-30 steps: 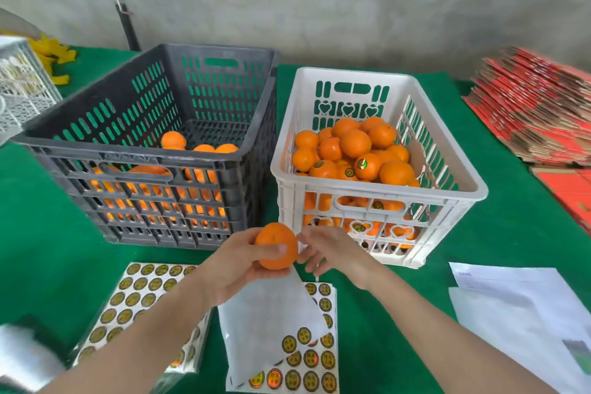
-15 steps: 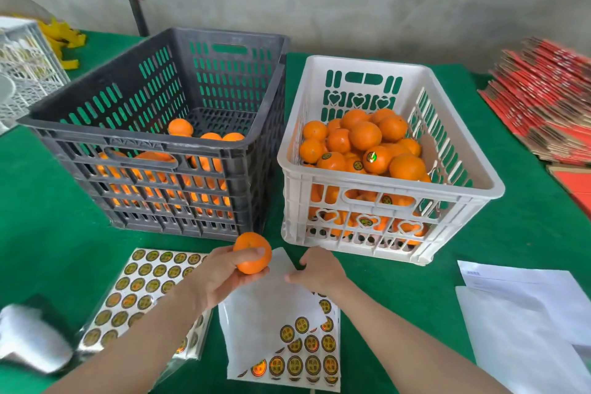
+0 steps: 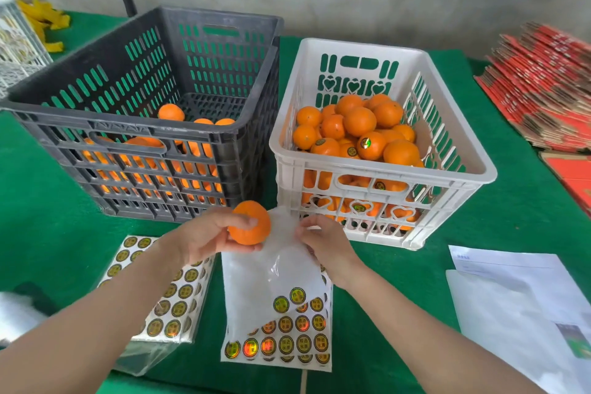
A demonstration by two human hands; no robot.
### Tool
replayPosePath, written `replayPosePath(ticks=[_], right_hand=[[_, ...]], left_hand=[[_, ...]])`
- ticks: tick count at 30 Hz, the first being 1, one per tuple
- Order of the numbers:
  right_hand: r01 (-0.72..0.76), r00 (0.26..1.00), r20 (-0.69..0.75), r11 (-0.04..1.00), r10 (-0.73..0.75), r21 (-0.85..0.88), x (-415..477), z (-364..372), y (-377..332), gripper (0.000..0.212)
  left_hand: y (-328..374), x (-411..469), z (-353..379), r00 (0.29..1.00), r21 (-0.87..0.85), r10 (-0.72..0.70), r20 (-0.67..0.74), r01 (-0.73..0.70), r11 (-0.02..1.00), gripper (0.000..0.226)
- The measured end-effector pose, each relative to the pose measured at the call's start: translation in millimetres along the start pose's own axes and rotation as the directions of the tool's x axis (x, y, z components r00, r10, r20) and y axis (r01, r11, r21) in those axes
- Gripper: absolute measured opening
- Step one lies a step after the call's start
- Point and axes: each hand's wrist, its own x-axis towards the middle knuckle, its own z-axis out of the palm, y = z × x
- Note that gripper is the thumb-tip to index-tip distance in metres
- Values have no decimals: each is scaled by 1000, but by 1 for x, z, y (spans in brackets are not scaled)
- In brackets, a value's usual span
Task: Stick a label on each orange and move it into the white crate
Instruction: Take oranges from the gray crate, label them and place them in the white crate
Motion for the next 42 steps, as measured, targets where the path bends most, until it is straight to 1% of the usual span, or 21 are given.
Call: replayPosePath(ticks=[1,3,4,6,8,10,13,19,23,26,28,34,35,38,40,42], right_hand=[[11,1000,29,999,-11,31,-7,-5,1,15],[18,991,131,997,-28,77,-20,-14,6,27],[13,982,185,997,-27,74,-25,-17,8,28],[17,969,245,1000,-13,-17,-31,-18,11,27],[28,972,234,993,-1,-112,-33,-16,12,31],[40,978,209,988,-9,-147,-31,-14,13,33],[62,979,201,989,-35,-132,-31,-13,14,32],[72,969,243,994,-51,-78,-35,-17,11,23],[93,973,225,985,-59,-143,-39,-14,14,24],[145,966,238,974,-101,-173,-41,-13,15,24],[146,964,241,979,-108,-143,-41,-14,13,26],[76,969,235,997,-72,-9,-40,-23,16,29],[54,975,212,998,-60,35,-40,-25,17,28],[16,996,79,987,-29,160,-38,-33,14,25],[14,998,59,976,-27,219,-37,-36,9,27],[42,998,36,973,-51,227,-37,-35,4,25]], left_hand=[[4,1,1,1000,5,3,-23,-3,1000,94],[10,3,1,998,-36,4,-70,-7,999,79],[12,5,1,996,-64,1,-90,-7,998,74],[15,8,2,993,-89,-16,-115,6,996,74],[16,11,4,992,-94,-30,-126,18,995,73],[17,13,7,990,-91,-47,-134,35,995,72],[18,17,8,983,-87,-82,-161,68,994,76],[14,22,10,975,-86,-142,-170,129,988,79],[11,25,8,975,-75,-155,-158,144,987,81],[11,28,9,979,-38,-154,-134,150,988,80],[11,30,10,980,-20,-157,-126,156,988,79],[9,33,6,980,51,-151,-129,158,986,79],[7,33,5,981,72,-157,-119,166,984,79],[1,32,9,982,174,-176,-71,186,967,79],[-2,31,14,985,212,-171,-34,174,962,76],[-2,27,18,988,205,-150,29,142,969,68]])
